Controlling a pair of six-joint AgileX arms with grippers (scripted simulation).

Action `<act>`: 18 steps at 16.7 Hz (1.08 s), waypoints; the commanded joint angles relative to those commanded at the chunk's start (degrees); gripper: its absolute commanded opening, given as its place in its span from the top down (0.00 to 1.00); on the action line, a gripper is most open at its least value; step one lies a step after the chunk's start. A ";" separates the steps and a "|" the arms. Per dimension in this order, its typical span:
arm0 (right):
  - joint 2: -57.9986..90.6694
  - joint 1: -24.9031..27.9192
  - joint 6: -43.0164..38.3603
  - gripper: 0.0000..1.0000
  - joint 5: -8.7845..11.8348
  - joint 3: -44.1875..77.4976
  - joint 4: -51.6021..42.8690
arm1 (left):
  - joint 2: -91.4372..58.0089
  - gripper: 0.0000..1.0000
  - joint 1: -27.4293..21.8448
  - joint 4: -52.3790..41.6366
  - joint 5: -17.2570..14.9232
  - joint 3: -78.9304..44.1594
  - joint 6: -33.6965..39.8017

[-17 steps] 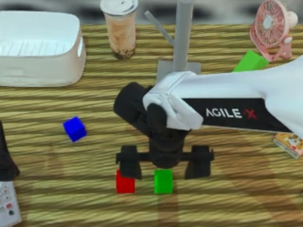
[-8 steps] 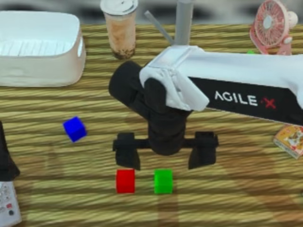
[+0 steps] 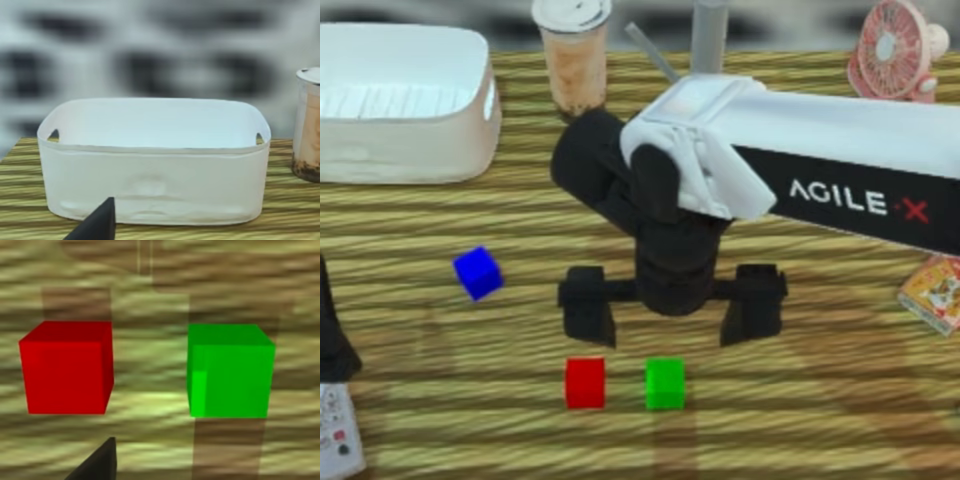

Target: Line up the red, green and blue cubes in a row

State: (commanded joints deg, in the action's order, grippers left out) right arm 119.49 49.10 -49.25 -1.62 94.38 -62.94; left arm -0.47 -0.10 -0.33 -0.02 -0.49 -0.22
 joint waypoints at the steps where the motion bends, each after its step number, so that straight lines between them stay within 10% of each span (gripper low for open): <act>1: -1.16 -0.53 0.58 0.00 -0.39 -0.88 0.57 | -0.99 0.00 -0.19 -0.65 -0.03 -1.00 -0.43; 12: -50.59 -19.13 21.70 0.00 -8.11 -36.45 21.99 | -45.71 0.00 -5.70 -23.82 0.02 -36.01 -15.48; 18: -86.23 -33.48 36.19 0.00 -7.75 -65.09 39.10 | -81.59 0.00 -9.69 -41.18 0.21 -59.76 -26.42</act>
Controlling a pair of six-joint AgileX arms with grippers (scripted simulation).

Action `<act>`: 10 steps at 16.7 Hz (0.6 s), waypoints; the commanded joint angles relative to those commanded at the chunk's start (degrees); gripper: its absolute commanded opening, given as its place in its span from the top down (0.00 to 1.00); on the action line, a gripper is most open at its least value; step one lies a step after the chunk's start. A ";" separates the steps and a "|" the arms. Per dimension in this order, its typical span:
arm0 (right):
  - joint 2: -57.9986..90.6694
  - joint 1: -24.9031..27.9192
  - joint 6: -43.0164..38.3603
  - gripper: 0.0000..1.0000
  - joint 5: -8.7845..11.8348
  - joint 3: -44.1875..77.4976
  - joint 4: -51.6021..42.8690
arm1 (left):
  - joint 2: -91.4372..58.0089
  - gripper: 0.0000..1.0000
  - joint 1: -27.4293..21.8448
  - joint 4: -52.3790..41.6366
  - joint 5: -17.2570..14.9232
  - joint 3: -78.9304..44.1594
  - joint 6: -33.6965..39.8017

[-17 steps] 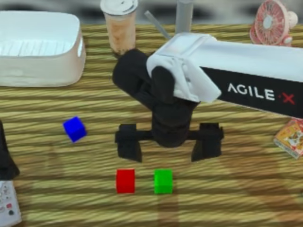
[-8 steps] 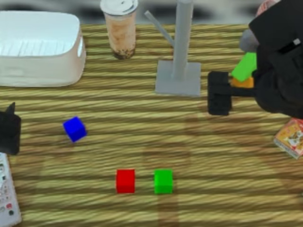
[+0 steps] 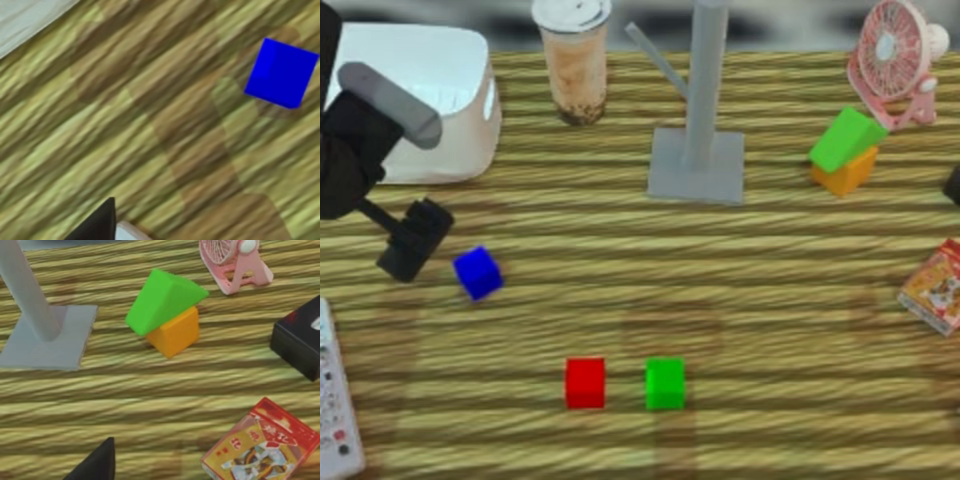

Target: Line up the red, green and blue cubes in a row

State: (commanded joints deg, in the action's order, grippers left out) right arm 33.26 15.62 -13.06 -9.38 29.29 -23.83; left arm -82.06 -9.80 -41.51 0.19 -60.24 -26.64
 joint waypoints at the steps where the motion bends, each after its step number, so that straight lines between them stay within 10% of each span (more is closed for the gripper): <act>1: -4.68 -2.07 1.98 0.00 0.61 -4.15 2.76 | -5.43 0.00 -0.66 -2.80 0.01 -3.93 -1.76; 10: -31.63 -14.21 12.52 0.00 8.46 -27.75 22.23 | -35.73 0.00 -4.51 -18.01 -0.25 -28.17 -11.95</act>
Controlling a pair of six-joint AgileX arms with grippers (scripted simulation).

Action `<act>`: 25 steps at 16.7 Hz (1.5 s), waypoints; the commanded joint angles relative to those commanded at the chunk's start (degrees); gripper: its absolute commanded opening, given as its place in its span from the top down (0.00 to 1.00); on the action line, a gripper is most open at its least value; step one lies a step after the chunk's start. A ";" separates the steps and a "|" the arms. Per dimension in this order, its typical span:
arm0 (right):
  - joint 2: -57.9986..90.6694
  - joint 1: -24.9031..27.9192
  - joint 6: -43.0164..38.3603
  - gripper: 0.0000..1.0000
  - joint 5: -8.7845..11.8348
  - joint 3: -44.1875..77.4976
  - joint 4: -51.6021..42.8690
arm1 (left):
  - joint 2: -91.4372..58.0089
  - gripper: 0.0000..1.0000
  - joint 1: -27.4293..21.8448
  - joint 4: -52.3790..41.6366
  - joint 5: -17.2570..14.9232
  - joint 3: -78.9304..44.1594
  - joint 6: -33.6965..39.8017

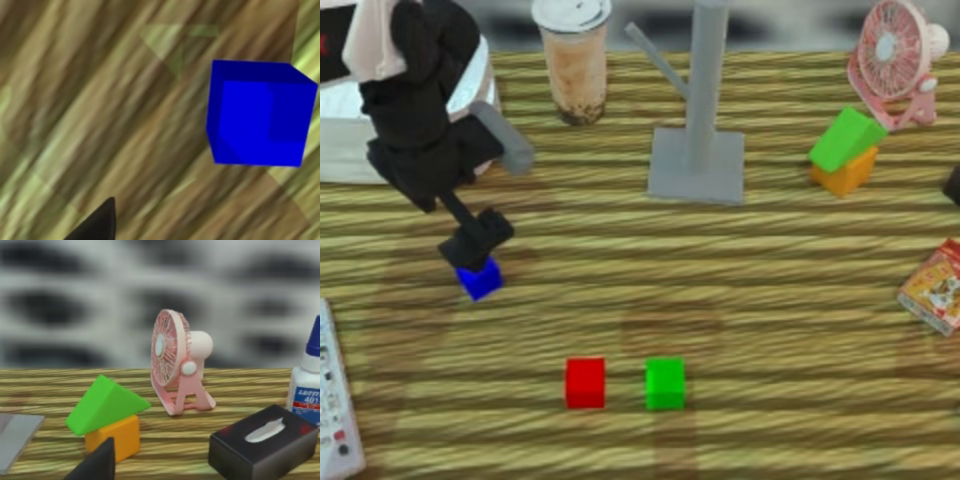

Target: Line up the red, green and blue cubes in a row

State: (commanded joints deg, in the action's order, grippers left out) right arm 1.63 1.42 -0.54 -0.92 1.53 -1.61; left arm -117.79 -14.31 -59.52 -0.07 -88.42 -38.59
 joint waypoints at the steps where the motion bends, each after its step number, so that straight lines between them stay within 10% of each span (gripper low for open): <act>1: -0.97 -0.47 0.31 0.00 0.51 -0.87 0.89 | -1.19 0.00 -0.17 -0.58 -0.03 -1.10 -0.44; 20: -1.63 -0.85 0.54 0.00 0.92 -1.54 1.61 | -9.10 0.00 -0.23 14.34 -0.12 6.34 -0.96; 25: -1.63 -0.85 0.54 0.00 0.92 -1.54 1.61 | -9.10 0.38 -0.23 14.34 -0.12 6.34 -0.96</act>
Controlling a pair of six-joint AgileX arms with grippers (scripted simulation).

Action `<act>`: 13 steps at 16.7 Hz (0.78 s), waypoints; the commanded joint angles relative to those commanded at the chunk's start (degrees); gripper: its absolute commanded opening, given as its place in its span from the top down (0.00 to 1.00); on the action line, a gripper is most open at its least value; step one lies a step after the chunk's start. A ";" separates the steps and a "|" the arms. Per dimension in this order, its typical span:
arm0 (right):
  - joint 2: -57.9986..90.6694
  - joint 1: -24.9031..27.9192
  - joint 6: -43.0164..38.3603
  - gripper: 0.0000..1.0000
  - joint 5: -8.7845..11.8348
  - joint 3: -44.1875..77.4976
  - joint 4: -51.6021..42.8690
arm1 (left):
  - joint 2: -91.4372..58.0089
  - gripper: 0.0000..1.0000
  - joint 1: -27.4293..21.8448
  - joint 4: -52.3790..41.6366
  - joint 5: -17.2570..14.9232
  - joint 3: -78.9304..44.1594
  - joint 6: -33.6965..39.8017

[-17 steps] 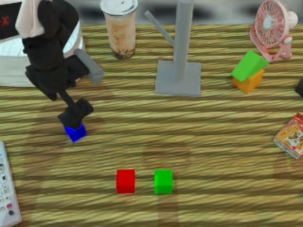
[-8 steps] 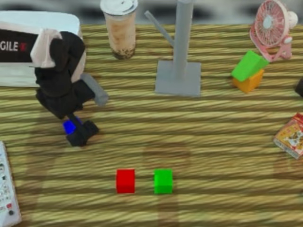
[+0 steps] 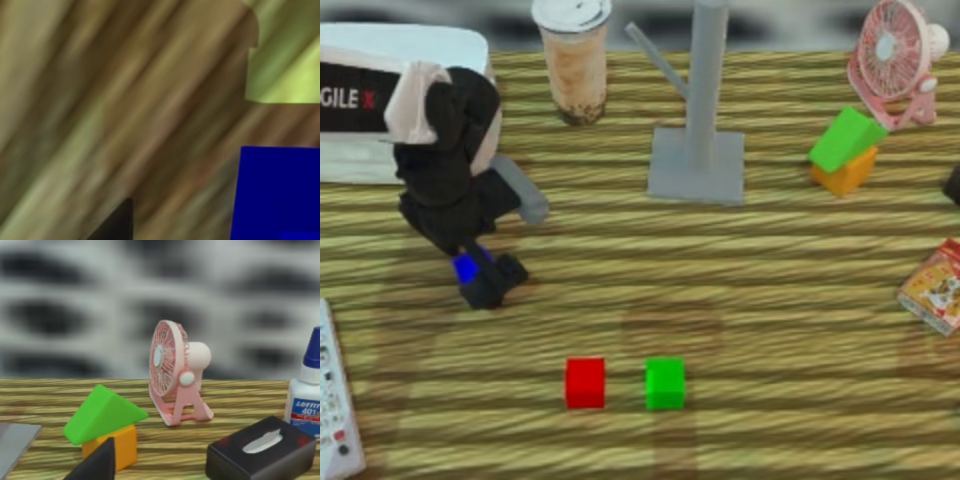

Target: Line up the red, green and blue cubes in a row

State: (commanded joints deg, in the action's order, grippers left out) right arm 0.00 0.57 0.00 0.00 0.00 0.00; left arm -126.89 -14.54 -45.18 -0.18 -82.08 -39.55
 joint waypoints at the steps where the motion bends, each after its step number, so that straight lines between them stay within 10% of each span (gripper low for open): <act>1: 0.00 0.00 0.00 0.00 0.00 0.00 0.00 | 0.00 0.45 0.00 0.00 0.00 0.00 0.00; 8: 0.00 0.00 0.00 0.00 0.00 0.00 0.00 | 0.00 0.98 0.00 0.00 0.00 0.00 0.00; 13: 0.00 0.00 0.00 0.00 0.00 0.00 0.00 | 0.00 1.00 0.00 0.00 0.00 0.00 0.00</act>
State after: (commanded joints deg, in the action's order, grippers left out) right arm 0.00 0.57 0.00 0.00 0.00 0.00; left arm -126.89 -14.54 -45.18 -0.18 -82.08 -39.55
